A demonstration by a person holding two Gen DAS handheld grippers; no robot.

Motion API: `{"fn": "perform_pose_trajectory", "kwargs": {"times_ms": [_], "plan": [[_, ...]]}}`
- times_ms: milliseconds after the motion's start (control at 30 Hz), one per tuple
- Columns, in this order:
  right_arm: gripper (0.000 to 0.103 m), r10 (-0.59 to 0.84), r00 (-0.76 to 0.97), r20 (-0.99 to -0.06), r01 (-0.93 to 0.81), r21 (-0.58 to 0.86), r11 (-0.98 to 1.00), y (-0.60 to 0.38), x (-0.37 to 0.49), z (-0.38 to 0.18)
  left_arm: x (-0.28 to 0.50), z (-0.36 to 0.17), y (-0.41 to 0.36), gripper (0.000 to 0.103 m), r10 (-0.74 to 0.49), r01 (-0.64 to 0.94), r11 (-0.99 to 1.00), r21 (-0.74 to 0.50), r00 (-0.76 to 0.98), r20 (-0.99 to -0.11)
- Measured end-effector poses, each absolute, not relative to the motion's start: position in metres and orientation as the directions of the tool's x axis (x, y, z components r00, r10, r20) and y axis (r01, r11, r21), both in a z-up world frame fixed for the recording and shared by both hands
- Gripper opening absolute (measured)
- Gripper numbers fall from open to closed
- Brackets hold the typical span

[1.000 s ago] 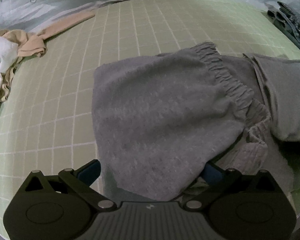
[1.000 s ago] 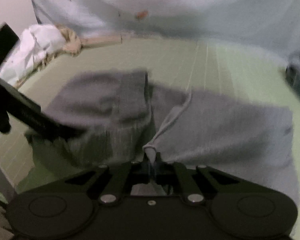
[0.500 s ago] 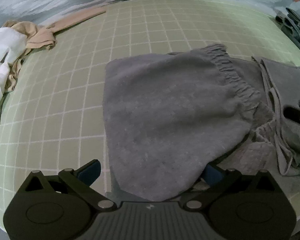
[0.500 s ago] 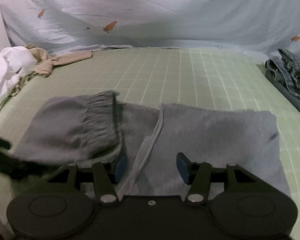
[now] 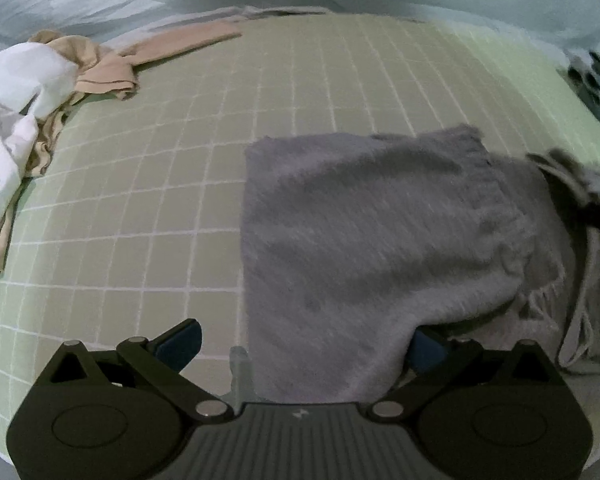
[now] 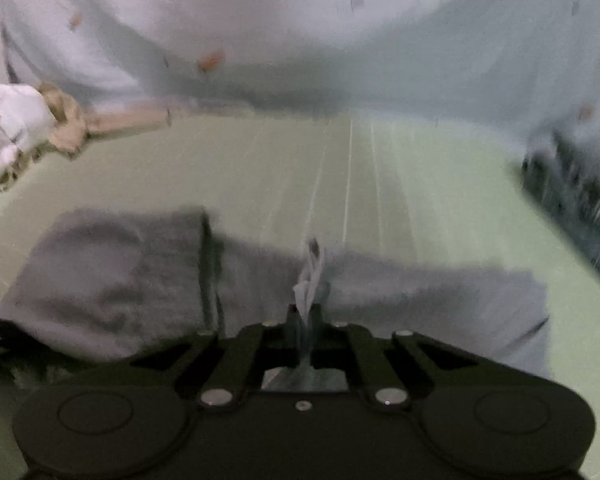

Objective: Fold clothes

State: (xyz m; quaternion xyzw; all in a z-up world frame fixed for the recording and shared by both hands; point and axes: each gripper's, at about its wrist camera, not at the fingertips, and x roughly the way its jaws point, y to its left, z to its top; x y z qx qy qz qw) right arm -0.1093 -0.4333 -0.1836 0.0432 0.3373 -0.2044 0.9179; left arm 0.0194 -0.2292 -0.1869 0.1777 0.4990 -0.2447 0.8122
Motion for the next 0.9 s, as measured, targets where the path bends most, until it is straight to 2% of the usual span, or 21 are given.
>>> {"fn": "perform_pose_trajectory", "kwargs": {"times_ms": [67,200,267,300,333,400,433,533,733,833,900], "plan": [[0.004,-0.34,0.717,-0.608,0.381,-0.067,0.922,-0.424,-0.114,-0.172,0.025,-0.186,-0.225,0.103,-0.226,0.565,0.824,0.036,0.386,-0.895],[0.006,-0.261,0.639,-0.724,0.331,-0.048,0.942,-0.42,-0.101,-0.205,0.032,-0.184,-0.218,0.103,-0.268,0.567,0.824,-0.013,0.37,-0.889],[0.014,-0.247,0.613,-0.751,0.328,-0.043,0.944,-0.419,-0.1,-0.212,0.033,-0.179,-0.213,0.103,-0.313,0.577,0.815,-0.058,0.354,-0.881],[0.034,-0.254,0.61,-0.75,0.338,-0.044,0.94,-0.418,-0.102,-0.211,0.033,-0.176,-0.21,0.103,-0.339,0.583,0.808,-0.083,0.344,-0.876],[0.059,-0.261,0.608,-0.749,0.348,-0.044,0.937,-0.417,-0.105,-0.209,0.034,-0.173,-0.207,0.103,-0.365,0.59,0.8,-0.109,0.334,-0.869],[0.074,-0.29,0.608,-0.739,0.369,-0.061,0.927,-0.415,-0.111,-0.205,0.034,-0.166,-0.201,0.103,-0.416,0.602,0.782,-0.16,0.314,-0.853],[0.078,-0.317,0.592,-0.741,0.391,-0.08,0.917,-0.416,-0.115,-0.204,0.035,-0.166,-0.2,0.103,-0.41,0.588,0.793,-0.16,0.32,-0.854],[0.088,-0.386,0.54,-0.748,0.454,-0.127,0.882,-0.421,-0.127,-0.202,0.041,-0.173,-0.198,0.103,-0.364,0.541,0.83,-0.132,0.349,-0.864],[0.094,-0.426,0.48,-0.767,0.52,-0.143,0.842,-0.434,-0.152,-0.205,0.052,-0.198,-0.208,0.1,-0.276,0.497,0.864,-0.08,0.336,-0.9],[0.096,-0.432,0.469,-0.771,0.527,-0.149,0.837,-0.434,-0.16,-0.205,0.05,-0.204,-0.216,0.095,-0.264,0.514,0.855,-0.061,0.332,-0.905],[0.097,-0.427,0.472,-0.771,0.525,-0.143,0.839,-0.433,-0.164,-0.204,0.051,-0.21,-0.217,0.086,-0.254,0.497,0.865,-0.067,0.318,-0.913]]}}
